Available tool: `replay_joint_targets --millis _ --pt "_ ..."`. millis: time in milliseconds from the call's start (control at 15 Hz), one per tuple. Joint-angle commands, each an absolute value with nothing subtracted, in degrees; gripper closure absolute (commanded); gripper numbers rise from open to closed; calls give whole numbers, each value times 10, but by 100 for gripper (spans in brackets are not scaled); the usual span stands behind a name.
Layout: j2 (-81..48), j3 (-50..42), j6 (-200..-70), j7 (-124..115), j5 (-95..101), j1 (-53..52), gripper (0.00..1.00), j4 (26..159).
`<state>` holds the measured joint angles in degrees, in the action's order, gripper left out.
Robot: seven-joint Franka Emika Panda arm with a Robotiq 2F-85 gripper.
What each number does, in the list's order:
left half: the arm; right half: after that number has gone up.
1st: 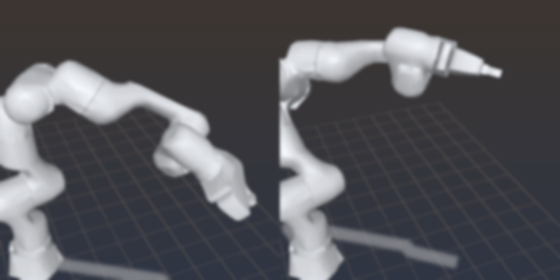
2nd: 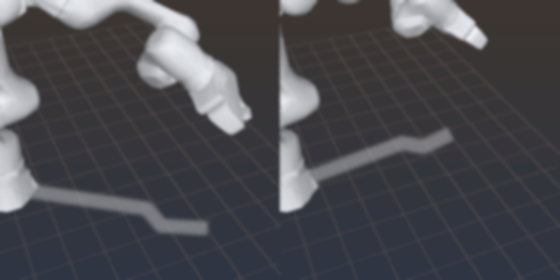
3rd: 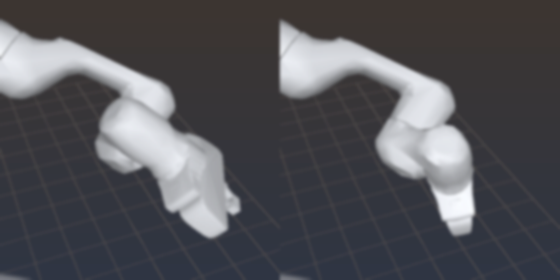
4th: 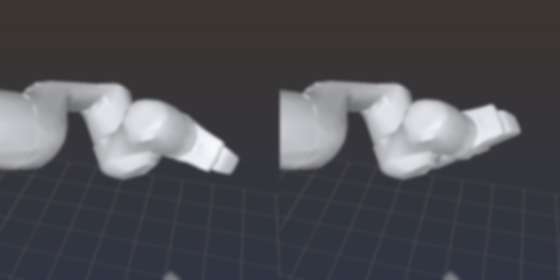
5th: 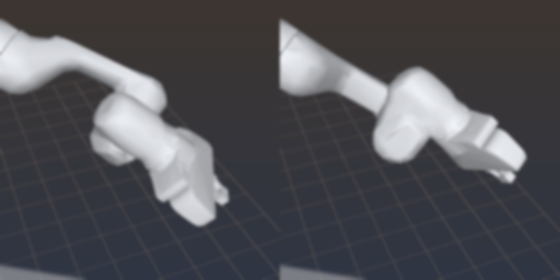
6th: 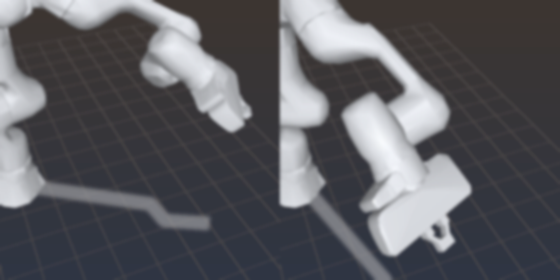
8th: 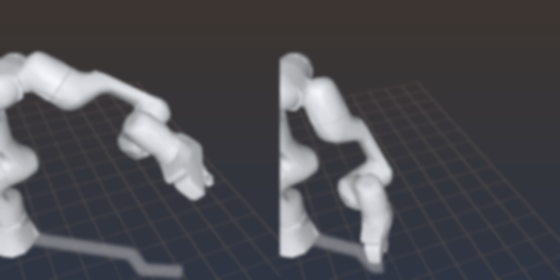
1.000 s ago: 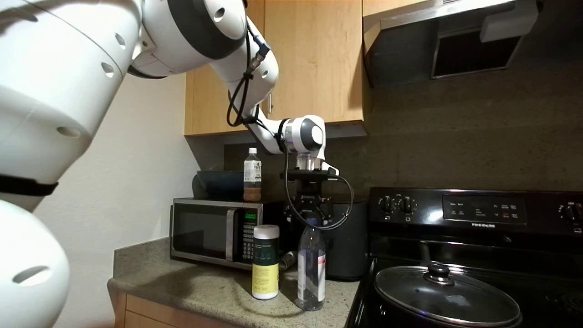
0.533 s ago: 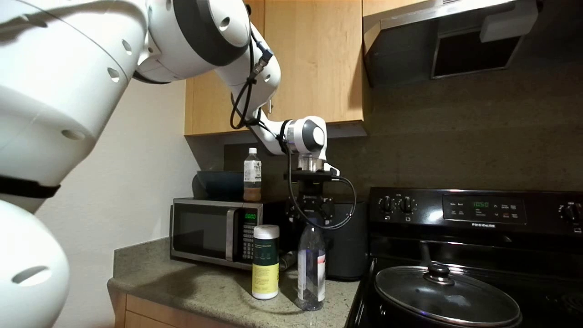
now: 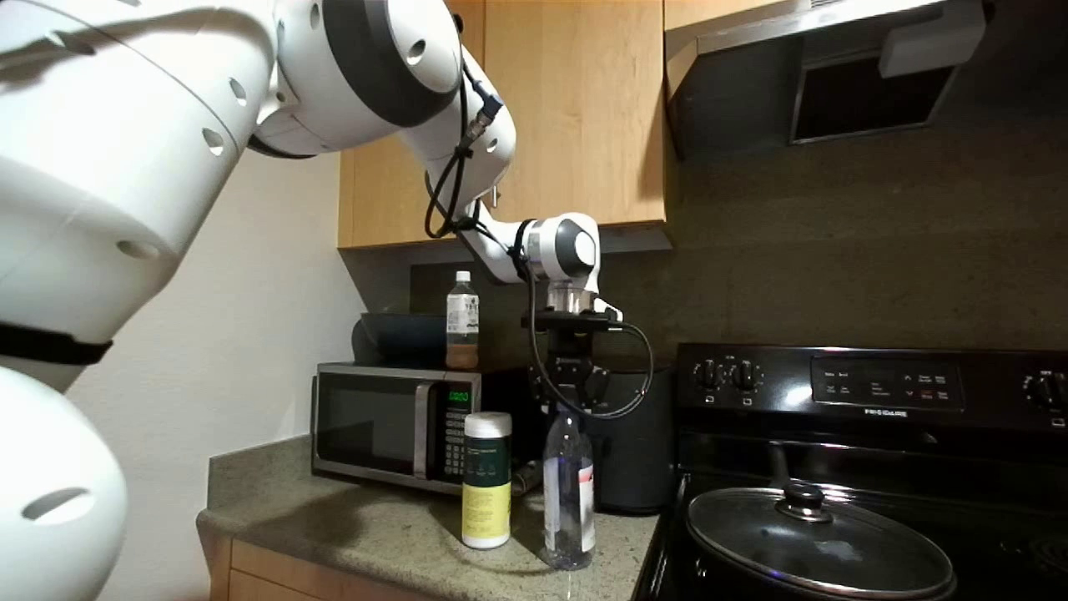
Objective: Put the plastic bottle on top of the other bottle on the counter
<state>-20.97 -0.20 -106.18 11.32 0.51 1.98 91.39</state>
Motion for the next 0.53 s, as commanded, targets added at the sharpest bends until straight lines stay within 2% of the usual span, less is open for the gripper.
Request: replay_joint_targets --millis 0,200,467 --pt "-214 0 -1040 117 4 24 80 901" --pt "-207 -3 -1018 98 9 20 86 896" --pt "-169 -1 -1001 79 12 12 86 885"
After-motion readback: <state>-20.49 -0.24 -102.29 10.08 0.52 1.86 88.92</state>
